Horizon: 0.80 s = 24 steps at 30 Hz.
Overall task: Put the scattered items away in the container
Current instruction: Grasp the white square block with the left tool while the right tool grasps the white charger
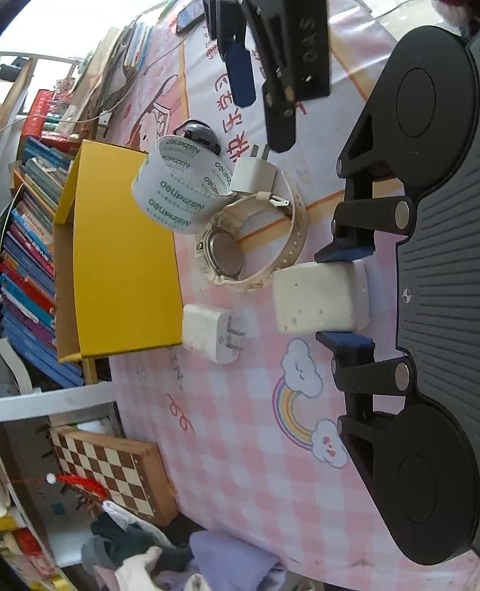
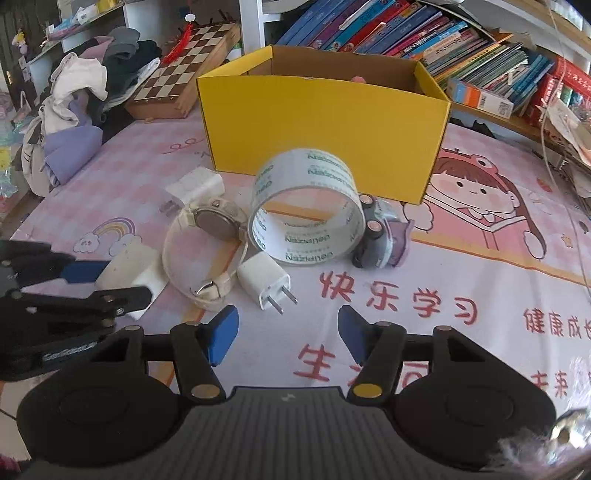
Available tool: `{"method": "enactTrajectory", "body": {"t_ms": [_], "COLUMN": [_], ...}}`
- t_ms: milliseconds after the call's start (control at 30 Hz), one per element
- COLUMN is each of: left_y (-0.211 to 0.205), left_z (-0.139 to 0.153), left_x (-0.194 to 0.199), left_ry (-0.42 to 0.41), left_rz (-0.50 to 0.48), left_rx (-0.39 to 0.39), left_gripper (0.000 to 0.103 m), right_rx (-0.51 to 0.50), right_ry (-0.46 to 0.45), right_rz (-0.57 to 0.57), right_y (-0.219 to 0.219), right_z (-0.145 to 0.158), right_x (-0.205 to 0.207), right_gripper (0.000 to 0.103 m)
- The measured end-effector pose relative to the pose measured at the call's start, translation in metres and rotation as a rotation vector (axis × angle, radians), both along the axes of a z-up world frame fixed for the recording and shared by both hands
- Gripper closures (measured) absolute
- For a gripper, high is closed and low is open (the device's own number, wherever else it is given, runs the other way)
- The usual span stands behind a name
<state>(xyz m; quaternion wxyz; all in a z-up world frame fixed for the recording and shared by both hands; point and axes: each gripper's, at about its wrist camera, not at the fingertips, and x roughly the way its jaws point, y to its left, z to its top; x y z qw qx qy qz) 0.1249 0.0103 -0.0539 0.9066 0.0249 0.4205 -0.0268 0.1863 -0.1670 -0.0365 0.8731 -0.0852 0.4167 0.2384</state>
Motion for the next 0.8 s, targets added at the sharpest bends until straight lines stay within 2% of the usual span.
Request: {"method": "enactTrajectory", "body": {"t_ms": [133,400,600,800], "left_y": [0.005,0.014,0.023,0.024], "left_z": [0.004,0.008,0.007,0.006], "left_x": [-0.007,-0.013,-0.015,-0.015], "left_ry": [-0.001,-0.003,0.009,0.012], "left_rz": [0.016,0.055,0.094,0.098], "left_rx": [-0.007,0.015,0.005,0.008], "left_gripper": [0.07,0.07,0.07,0.07], "right_rx": [0.011,0.01,-0.005,-0.029], "right_ry": [0.021,0.062,0.081,0.055], "right_rz": [0.009,0.039,0.047,0.065], "right_y": [0.005,0.022,0.03,0.037], "right_z": [-0.003,-0.01,-0.017,-0.018], "right_x": [0.01,0.024,0.032,0.034], "right_gripper": [0.048,0.05,0.057,0.059]}}
